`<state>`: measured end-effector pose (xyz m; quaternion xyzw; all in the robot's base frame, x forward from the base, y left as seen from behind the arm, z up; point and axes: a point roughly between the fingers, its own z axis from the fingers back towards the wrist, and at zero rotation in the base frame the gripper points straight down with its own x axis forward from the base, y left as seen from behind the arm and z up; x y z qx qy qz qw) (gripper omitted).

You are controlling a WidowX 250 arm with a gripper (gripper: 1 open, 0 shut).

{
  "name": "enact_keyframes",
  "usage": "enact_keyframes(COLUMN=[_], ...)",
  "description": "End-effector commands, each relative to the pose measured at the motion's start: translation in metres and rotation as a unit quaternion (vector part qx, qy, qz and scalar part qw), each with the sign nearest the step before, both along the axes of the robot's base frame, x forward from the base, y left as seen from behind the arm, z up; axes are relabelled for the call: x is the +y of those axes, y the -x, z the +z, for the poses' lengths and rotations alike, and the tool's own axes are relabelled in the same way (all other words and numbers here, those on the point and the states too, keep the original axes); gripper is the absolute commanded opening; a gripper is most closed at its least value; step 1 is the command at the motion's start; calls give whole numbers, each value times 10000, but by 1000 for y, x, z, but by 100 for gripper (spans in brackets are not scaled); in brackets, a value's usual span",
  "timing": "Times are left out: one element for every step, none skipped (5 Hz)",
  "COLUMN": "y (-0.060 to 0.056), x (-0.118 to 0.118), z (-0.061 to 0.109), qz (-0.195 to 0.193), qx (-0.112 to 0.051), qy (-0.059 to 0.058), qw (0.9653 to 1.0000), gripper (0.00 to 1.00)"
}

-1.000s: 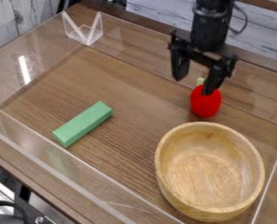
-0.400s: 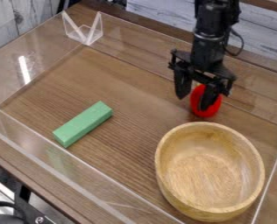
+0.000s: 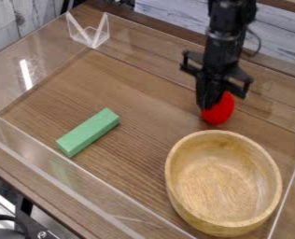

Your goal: Move the red object to the left side of the table

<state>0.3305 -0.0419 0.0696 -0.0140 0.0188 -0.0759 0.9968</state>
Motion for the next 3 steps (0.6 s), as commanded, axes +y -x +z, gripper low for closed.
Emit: enact_keyframes(y=[-3,2,1], x=[15,30,24], z=[59,96,79], qz=[333,640,538], qx=[-659,-983,-919], qy=[-29,-86,-93], qw=[9973,9931,9943], gripper=[0,0,100])
